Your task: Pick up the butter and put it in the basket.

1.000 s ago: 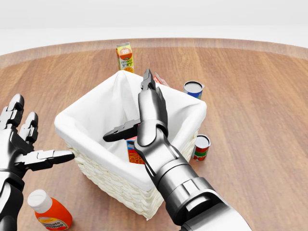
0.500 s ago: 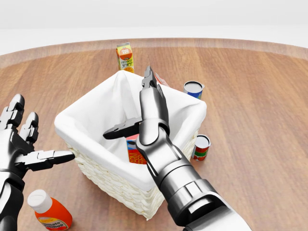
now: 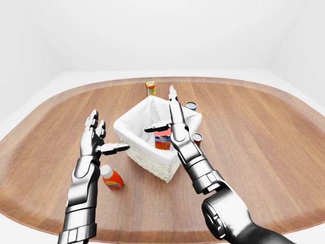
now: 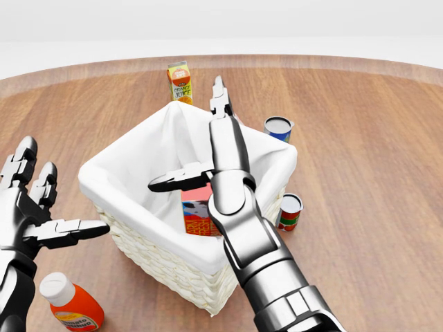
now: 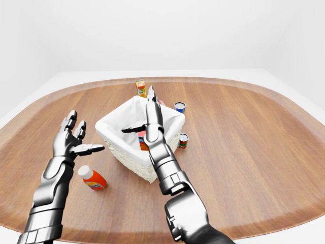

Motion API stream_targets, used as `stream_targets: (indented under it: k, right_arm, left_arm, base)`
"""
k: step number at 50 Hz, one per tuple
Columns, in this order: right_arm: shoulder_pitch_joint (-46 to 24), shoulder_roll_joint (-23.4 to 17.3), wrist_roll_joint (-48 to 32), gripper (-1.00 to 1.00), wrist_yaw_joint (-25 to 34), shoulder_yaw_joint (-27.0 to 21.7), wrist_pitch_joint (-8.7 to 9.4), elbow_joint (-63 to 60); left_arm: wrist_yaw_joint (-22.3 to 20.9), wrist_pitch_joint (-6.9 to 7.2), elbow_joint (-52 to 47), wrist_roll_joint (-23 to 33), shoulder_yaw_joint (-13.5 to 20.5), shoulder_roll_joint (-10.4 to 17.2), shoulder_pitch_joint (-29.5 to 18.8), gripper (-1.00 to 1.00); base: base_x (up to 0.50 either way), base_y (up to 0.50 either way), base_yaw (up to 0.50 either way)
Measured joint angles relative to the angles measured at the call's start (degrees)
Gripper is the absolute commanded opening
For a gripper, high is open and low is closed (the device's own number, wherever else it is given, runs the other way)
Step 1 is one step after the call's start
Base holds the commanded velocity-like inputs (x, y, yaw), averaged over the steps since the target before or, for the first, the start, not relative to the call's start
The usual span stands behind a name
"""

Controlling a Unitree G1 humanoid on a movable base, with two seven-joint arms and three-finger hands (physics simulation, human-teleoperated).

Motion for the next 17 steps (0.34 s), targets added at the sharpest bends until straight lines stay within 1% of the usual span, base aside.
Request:
stream_targets:
  k: [17]
  right_arm:
    - [6.1, -0.5, 0.4, 1.00, 2.3, 0.7, 0.00, -10.1]
  left_arm:
    - [-0.4, 0.00, -2.5, 0.6, -0.2, -0.8, 1.8, 1.00]
  base:
    - [0.00, 0.00, 0.00]
